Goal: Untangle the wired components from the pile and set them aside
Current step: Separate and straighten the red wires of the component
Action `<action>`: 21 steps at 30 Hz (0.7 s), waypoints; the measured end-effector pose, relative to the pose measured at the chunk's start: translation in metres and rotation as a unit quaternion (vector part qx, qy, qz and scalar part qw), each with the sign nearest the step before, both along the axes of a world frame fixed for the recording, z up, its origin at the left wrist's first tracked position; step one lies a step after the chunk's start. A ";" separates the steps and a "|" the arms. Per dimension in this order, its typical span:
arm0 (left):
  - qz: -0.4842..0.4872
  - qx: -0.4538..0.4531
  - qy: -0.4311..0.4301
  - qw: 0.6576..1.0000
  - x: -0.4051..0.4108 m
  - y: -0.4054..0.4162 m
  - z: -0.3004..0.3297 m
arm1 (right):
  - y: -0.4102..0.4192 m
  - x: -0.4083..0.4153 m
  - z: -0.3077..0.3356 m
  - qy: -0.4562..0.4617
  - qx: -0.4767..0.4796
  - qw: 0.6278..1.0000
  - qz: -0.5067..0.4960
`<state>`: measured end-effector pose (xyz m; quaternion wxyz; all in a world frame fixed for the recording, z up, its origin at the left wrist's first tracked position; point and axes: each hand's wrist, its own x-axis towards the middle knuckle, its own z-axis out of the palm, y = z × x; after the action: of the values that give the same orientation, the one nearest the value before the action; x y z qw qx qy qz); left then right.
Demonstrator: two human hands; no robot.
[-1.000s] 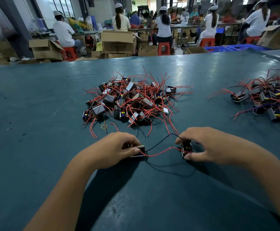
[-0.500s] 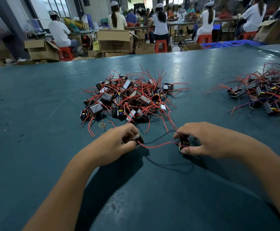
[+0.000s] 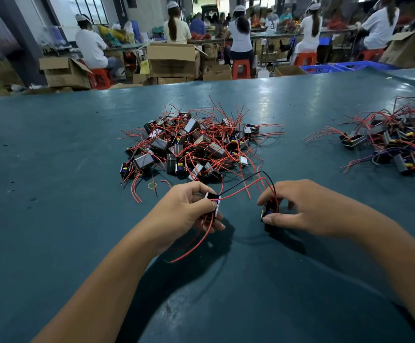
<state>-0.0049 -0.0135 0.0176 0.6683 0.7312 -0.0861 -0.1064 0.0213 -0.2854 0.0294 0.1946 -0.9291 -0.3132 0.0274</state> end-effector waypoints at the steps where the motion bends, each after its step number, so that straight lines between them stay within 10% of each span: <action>1: 0.007 0.004 -0.006 1.000 0.000 -0.002 -0.001 | 0.000 0.000 0.000 -0.001 0.001 1.000 0.000; 21: 0.040 -0.001 -0.020 0.999 0.005 -0.019 -0.017 | 0.007 -0.003 -0.003 0.017 0.013 1.000 -0.011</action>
<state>-0.0002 -0.0329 0.0010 0.6709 0.7354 -0.0701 -0.0645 0.0178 -0.2787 0.0268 0.2128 -0.9293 -0.2995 0.0372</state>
